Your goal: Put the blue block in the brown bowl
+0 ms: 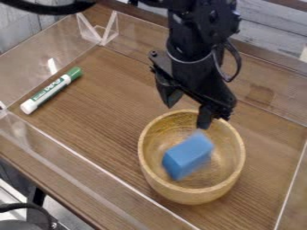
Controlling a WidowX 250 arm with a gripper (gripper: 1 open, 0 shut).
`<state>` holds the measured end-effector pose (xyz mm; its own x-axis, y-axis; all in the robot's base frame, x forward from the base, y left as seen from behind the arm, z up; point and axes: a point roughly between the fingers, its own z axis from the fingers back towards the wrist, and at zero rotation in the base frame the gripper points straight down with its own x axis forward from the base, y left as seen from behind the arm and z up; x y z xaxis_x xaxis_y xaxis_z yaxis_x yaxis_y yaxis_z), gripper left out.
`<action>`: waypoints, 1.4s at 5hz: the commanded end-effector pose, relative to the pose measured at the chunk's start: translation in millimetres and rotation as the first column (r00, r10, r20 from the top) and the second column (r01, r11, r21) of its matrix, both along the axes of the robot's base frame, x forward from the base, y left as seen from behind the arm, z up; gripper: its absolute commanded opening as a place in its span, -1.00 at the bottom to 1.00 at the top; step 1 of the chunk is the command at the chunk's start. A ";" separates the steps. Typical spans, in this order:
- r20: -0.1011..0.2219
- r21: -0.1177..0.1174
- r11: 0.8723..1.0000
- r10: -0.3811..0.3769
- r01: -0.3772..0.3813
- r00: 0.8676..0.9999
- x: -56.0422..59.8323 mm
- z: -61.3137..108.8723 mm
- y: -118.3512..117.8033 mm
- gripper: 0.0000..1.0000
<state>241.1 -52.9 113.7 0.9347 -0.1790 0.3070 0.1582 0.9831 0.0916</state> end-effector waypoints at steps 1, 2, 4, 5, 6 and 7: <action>0.026 -0.010 1.000 -0.004 0.004 1.000 2.0 4.2 -3.5 1.00; 0.017 -0.012 1.000 -0.011 0.011 1.000 -1.1 -0.7 -6.4 1.00; -0.001 -0.017 0.999 -0.028 0.028 1.000 -6.6 -11.6 -11.7 1.00; -0.007 -0.020 0.999 -0.031 0.031 0.999 -7.6 -19.1 -14.3 1.00; -0.014 -0.023 0.999 -0.031 0.031 0.999 -7.7 -29.5 -17.5 1.00; -0.020 -0.026 0.999 -0.029 0.029 0.999 -6.6 -43.5 -21.1 1.00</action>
<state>228.6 -71.1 62.0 0.9458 -0.1958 0.2592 0.1848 0.9805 0.0664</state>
